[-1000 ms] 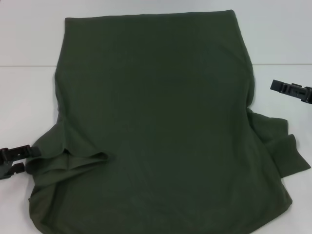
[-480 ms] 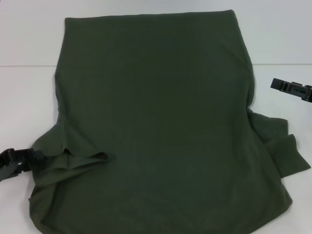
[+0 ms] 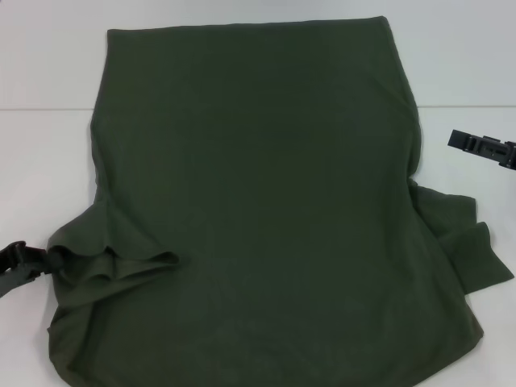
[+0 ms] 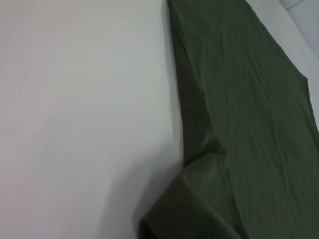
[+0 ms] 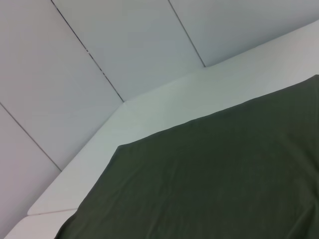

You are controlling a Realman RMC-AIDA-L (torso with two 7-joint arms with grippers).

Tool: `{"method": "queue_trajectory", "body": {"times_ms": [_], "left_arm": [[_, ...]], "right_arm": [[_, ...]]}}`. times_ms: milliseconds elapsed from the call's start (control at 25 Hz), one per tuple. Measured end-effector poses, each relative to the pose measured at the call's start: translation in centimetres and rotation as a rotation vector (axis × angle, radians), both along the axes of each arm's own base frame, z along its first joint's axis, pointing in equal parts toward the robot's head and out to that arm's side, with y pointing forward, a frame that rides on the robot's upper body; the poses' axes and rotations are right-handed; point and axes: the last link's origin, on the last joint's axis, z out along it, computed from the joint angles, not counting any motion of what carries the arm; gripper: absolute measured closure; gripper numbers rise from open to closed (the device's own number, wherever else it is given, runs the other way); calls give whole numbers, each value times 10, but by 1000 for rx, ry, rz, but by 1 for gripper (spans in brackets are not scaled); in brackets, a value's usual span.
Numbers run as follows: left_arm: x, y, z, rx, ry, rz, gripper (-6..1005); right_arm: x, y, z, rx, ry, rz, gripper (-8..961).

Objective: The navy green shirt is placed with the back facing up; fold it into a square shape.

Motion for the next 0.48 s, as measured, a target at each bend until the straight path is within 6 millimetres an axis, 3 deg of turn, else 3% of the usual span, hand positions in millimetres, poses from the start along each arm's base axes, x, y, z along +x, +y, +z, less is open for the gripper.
{"method": "queue_trajectory", "body": {"times_ms": [240,480], "left_arm": [[17,5,3,-16,-55,-60,1005],[46,21,-1,-64,-113,-136,1000]], "right_arm": [[1,-1,0,1,2,-2,6],[1,-1,0,2,3,-2,6]]}}
